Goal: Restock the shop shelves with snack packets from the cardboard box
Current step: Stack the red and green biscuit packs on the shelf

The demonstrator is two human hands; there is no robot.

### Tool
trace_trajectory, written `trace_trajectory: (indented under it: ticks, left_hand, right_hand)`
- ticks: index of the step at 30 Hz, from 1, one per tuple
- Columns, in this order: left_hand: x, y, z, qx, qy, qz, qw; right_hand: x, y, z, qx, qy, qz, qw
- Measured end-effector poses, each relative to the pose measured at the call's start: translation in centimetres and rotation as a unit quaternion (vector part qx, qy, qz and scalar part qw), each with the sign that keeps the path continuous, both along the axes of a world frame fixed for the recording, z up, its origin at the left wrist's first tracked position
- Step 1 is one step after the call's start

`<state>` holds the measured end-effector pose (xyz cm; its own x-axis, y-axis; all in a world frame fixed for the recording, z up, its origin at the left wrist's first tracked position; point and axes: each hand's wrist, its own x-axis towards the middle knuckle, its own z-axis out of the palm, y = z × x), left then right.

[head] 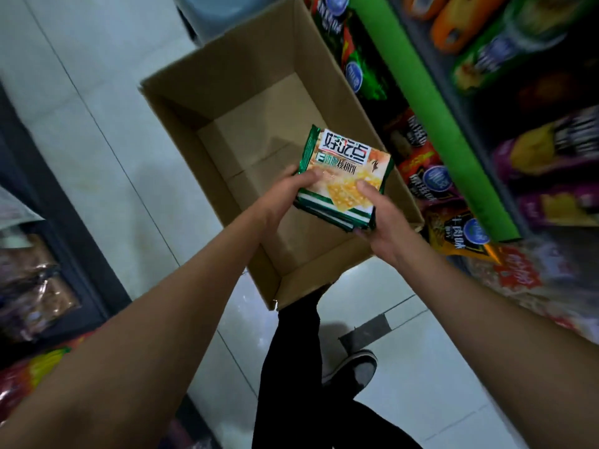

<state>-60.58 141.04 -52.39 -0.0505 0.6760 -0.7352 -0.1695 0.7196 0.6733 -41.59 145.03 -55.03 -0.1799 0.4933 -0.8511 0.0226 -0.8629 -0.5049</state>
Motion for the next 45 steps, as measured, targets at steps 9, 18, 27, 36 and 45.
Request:
trace_trajectory:
  ticks: [9, 18, 27, 36, 45]
  left_hand:
    - [3.2, -4.1, 26.0, 0.053, -0.067, 0.053, 0.995]
    - [8.4, -7.3, 46.7, 0.084, -0.092, -0.039, 0.991]
    - [13.7, -3.0, 58.6, 0.158, -0.127, -0.192, 0.960]
    - [16.0, 3.1, 63.1, 0.189, -0.167, -0.290, 0.923]
    - [18.8, 6.8, 62.1, 0.160, -0.244, -0.291, 0.911]
  right_hand:
    - [3.9, -3.0, 29.5, 0.153, -0.005, -0.022, 0.988]
    - [10.8, -8.8, 53.8, 0.202, -0.019, 0.008, 0.979]
    - [16.4, -11.0, 64.8, 0.245, -0.053, -0.065, 0.966]
    - [17.4, -10.8, 69.1, 0.300, -0.095, -0.184, 0.931]
    - [17.4, -11.0, 68.0, 0.345, -0.119, -0.293, 0.883]
